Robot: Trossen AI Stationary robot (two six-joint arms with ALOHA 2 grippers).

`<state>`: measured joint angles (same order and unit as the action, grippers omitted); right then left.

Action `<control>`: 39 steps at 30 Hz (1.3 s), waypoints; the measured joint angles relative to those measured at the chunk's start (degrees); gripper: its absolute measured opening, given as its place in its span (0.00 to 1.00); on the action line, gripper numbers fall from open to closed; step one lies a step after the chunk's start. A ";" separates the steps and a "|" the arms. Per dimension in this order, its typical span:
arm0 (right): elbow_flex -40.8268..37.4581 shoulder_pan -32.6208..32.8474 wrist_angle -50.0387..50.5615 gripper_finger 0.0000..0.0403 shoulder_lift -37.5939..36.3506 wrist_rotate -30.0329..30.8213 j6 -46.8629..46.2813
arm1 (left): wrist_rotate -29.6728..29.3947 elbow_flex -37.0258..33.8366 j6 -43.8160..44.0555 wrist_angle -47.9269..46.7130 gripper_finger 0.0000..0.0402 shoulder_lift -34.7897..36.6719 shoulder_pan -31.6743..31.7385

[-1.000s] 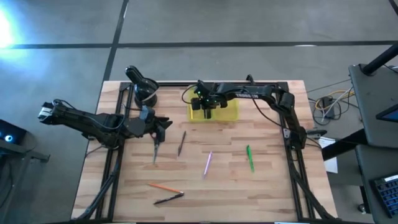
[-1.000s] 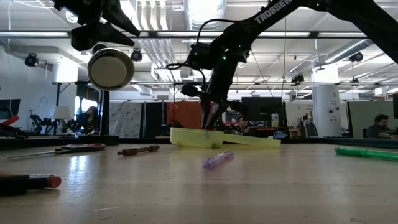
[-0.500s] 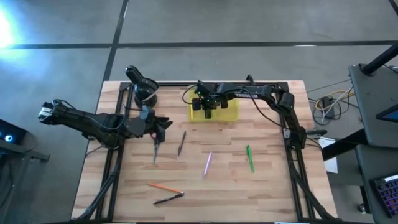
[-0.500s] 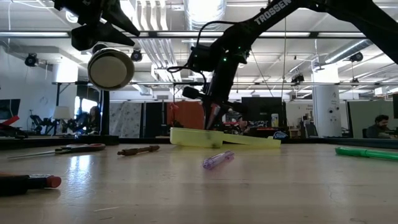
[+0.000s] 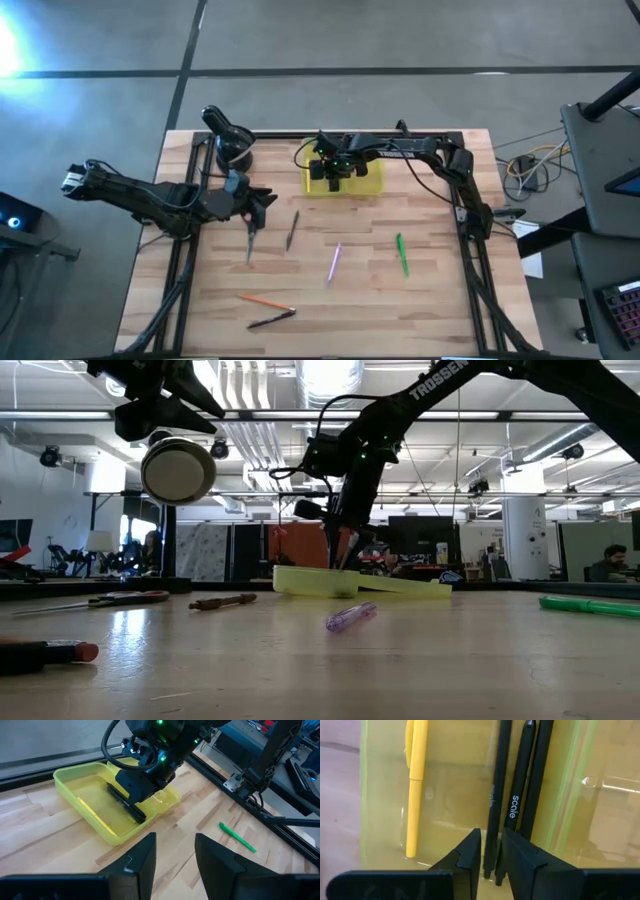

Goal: Pick & place school supplies into a supply box
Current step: Put the orange pencil into the yellow supply box

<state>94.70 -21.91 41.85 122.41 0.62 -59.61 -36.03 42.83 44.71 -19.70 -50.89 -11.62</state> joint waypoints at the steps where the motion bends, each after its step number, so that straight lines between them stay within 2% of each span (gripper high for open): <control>1: 0.00 0.02 -0.02 0.19 0.00 0.00 0.00 | -0.02 0.00 0.02 -0.02 0.30 0.00 0.00; 11: 0.47 0.00 0.35 0.20 -1.37 0.18 -0.75 | 0.38 0.00 0.19 -0.02 0.30 0.00 0.00; 21: 1.29 1.05 3.97 0.20 -9.44 1.19 4.79 | 2.84 0.00 0.30 -0.37 0.30 0.01 -0.02; 26: 1.05 2.79 6.50 0.20 -16.26 3.98 13.72 | 9.35 0.00 3.35 -3.52 0.30 0.02 -0.07; 30: 0.81 5.29 6.42 0.20 -21.64 3.16 24.50 | 17.07 0.00 3.75 -5.92 0.30 -0.08 -0.54; 34: 0.51 8.43 6.71 0.20 -26.24 1.75 30.75 | 23.64 0.00 3.74 -6.29 0.30 -0.37 -1.60; 39: -0.57 12.09 8.88 0.19 -30.78 1.88 35.70 | 26.25 0.00 0.63 -6.92 0.29 -1.22 -5.96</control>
<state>94.12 -9.82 50.72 91.63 2.50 -23.92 -9.78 42.83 45.34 -26.63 -52.11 -17.57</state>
